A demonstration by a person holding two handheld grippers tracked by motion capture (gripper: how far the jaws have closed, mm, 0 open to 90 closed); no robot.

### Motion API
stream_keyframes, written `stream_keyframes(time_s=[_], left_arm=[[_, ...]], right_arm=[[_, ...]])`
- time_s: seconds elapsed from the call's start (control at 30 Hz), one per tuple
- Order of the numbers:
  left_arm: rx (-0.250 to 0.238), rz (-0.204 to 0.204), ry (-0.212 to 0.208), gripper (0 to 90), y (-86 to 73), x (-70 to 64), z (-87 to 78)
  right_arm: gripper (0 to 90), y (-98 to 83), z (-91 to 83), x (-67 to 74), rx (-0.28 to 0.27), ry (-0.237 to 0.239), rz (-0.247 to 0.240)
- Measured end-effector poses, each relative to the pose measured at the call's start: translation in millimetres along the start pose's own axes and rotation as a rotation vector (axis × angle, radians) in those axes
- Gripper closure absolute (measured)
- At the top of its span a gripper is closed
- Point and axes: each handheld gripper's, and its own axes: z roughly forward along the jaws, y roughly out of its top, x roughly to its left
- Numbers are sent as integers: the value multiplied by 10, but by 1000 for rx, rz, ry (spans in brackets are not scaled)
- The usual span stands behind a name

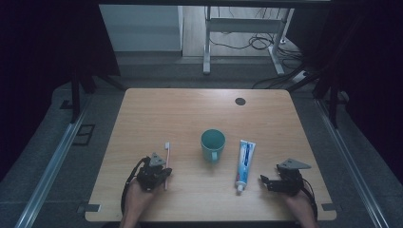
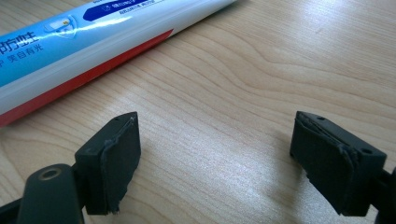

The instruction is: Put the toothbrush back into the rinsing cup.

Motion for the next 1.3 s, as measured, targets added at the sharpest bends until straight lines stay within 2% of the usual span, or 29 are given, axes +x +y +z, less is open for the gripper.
stream_keyframes(time_s=[0.33,0.63,1.3], left_arm=[[20,-9,10,896,-84,-12,-25],[32,-24,43,895,-167,67,-94],[35,-51,82,892,-265,224,-203]], right_arm=[[156,0,0,0,1,2,0],[156,0,0,0,1,2,1],[154,0,0,0,1,2,0]])
